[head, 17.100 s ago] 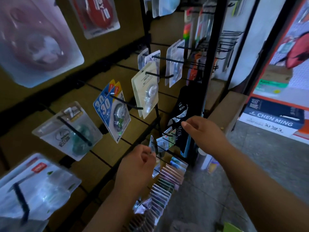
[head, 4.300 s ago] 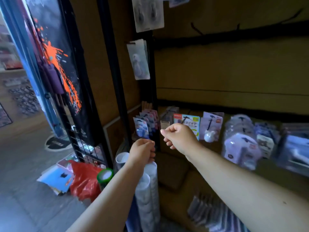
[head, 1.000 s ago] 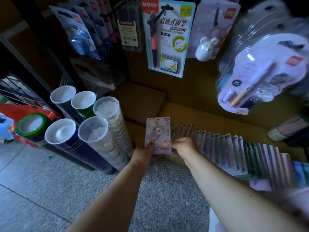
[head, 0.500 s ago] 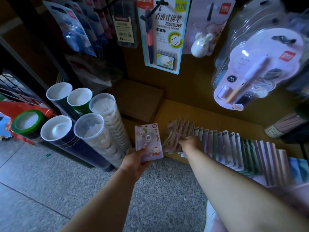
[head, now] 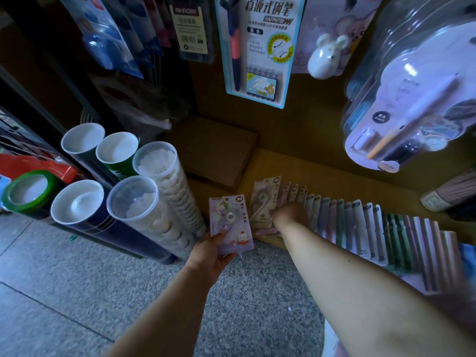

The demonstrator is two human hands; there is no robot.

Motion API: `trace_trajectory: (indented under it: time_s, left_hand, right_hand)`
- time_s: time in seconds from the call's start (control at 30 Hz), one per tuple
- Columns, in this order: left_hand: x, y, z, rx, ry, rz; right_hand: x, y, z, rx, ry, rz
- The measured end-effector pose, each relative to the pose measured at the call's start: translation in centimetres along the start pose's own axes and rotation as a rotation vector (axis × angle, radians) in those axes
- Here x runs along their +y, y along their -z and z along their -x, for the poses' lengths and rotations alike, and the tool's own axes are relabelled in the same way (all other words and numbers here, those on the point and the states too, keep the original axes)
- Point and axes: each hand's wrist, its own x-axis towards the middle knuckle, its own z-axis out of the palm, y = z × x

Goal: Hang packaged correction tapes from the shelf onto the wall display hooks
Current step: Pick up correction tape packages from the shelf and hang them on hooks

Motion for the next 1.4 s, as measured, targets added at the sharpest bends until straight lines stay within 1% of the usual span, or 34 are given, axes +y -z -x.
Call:
trace_trajectory:
  time_s: [0.1, 0.17, 0.27, 0.4, 0.47, 0.6, 0.67, 0.7, 0.77, 0.83, 0.87, 1.03, 1.23, 1.3, 1.4]
  left_hand:
    - [-0.1, 0.1, -0.1, 0.02, -0.01, -0.025]
    - [-0.3, 0.0, -0.2, 0.048, -0.031, -0.035]
    - [-0.3, -0.7, 0.0, 0.052, -0.058, -0.064]
    - [0.1, -1.9, 0.8, -0.004, -0.034, -0.051]
    - [0.2, -2.1, 0.9, -0.058, -0.022, -0.028]
    - [0.3, -2.7, 1.6, -0.124, -0.046, 0.013]
    - [0.2, -2.7, 1.5, -0.128, -0.052, 0.044]
    - [0.1, -2.6, 1.4, -0.123, -0.054, 0.049]
    - [0.1, -2.4, 1.0, -0.097, -0.056, 0.07]
    - [0.1, -2.2, 0.9, -0.082, -0.046, 0.101]
    - [0.1, -2.1, 0.9, -0.082, -0.046, 0.109]
    - [-0.2, -1.5, 0.4, -0.074, -0.046, 0.1]
    - [-0.1, -1.2, 0.0, -0.053, -0.03, 0.105]
    - [-0.1, -1.1, -0.1, -0.05, -0.028, 0.102]
    - [0.1, -0.9, 0.1, -0.032, -0.041, 0.054]
  right_hand:
    - [0.0, 1.3, 0.2, 0.046, 0.065, -0.098]
    - [0.1, 2.3, 0.7, 0.074, 0.125, -0.207]
    - [0.3, 3.2, 2.0, 0.007, 0.203, -0.31]
    - [0.7, 3.3, 3.7, -0.122, 0.249, -0.211]
    - [1.0, 3.1, 3.8, -0.143, 0.258, -0.166]
    - [1.4, 2.4, 3.7, -0.182, 0.265, -0.168]
    - [1.6, 2.1, 3.5, -0.189, 0.271, -0.173]
    - [1.6, 2.2, 3.4, -0.169, 0.271, -0.181]
    - [1.6, 2.5, 2.7, -0.075, 0.241, -0.193]
    - [1.9, 3.1, 1.8, 0.007, 0.171, -0.201]
    - [2.0, 3.5, 1.5, 0.022, 0.14, -0.187]
    - [2.1, 2.8, 0.5, 0.034, 0.02, -0.037]
    - [1.7, 0.9, -0.6, 0.059, 0.021, -0.011]
    - [1.7, 0.9, -0.6, 0.061, 0.013, -0.031]
    - [1.8, 1.7, -0.1, 0.075, 0.005, -0.131]
